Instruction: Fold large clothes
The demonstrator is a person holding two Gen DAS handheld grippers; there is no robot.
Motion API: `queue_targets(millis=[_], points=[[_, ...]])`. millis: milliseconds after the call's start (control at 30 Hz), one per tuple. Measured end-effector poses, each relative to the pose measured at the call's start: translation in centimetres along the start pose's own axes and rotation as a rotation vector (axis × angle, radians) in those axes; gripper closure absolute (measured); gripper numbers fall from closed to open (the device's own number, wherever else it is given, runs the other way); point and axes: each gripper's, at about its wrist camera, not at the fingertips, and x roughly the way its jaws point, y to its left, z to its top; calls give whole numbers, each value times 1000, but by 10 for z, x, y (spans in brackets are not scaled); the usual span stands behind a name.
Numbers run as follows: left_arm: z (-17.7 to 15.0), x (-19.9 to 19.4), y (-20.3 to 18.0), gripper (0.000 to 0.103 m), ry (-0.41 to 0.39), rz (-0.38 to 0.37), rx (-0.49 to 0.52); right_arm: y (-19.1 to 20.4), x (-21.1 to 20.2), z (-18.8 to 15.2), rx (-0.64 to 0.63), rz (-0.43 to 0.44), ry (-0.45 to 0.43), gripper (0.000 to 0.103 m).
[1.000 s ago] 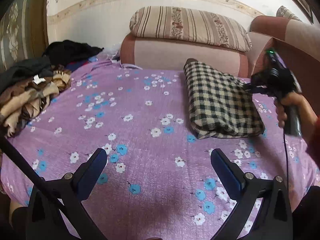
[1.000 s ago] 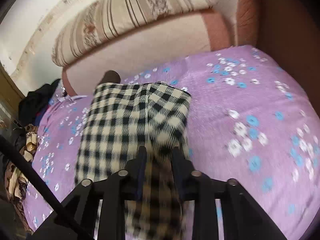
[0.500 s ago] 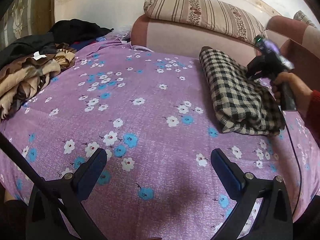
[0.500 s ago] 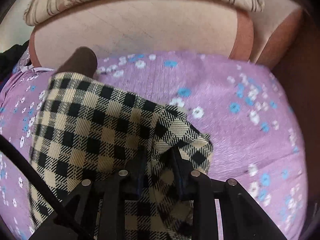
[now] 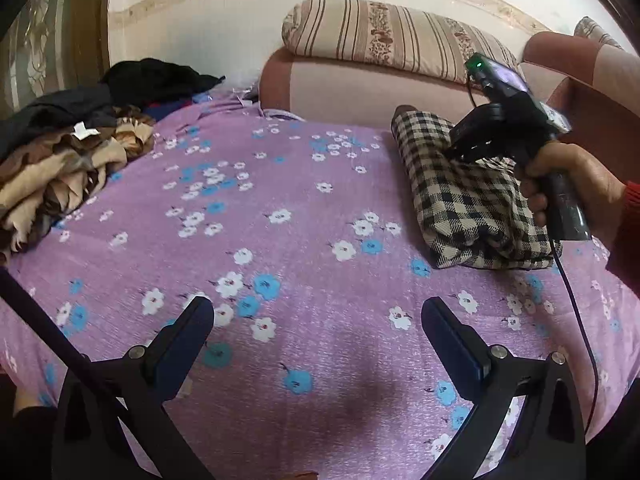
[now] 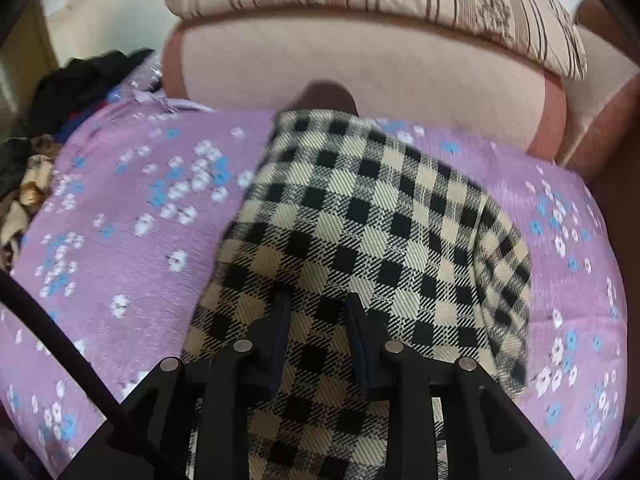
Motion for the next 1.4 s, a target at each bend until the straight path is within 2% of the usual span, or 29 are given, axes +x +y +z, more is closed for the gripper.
queue_targets(millis=[33,133,233,300,400,533,600,667,733,833,867,933,1000,1033,1200,1300,1400], points=[[0,-1,2,0,-4,1,-3,1,-6,-1,11,3,-17,73],[0,3,7,0,12,-12,-28,2,-45,-18,31,106,-99,73],[0,4,11,0,16,-22,-46,7,-92,-65,0,220,-145,73],[-1,4,11,0,14,-17,-47,12,-111,-97,-46,221,-157,69],[-2,4,12,0,19,-16,-57,18,-121,-140,-87,188,-151,69],[-4,3,11,0,24,-9,-64,22,-97,-179,-42,291,-61,69],[-5,0,11,0,16,2,-60,30,-84,-180,-38,293,-89,69],[-7,-2,13,0,8,10,-55,41,-68,-172,-62,218,-119,69],[-7,-3,16,0,1,24,-56,50,-54,-165,-56,207,-117,68],[-7,0,23,0,0,34,-78,72,-49,-154,-50,263,-111,61],[-7,1,25,0,6,33,-88,78,-51,-151,-58,285,-110,53],[-7,5,28,0,24,23,-107,85,-51,-148,-52,348,-98,52],[-8,7,29,0,29,25,-108,90,-48,-146,-17,471,-56,52],[-8,7,29,0,28,27,-105,93,-48,-147,-15,485,-51,52],[-8,6,26,0,16,31,-89,88,-72,-152,-53,458,-98,53],[-9,5,22,0,21,24,-77,58,-92,-162,-51,339,-134,52],[-10,1,15,0,30,9,-74,19,-106,-182,-3,201,-134,52]])
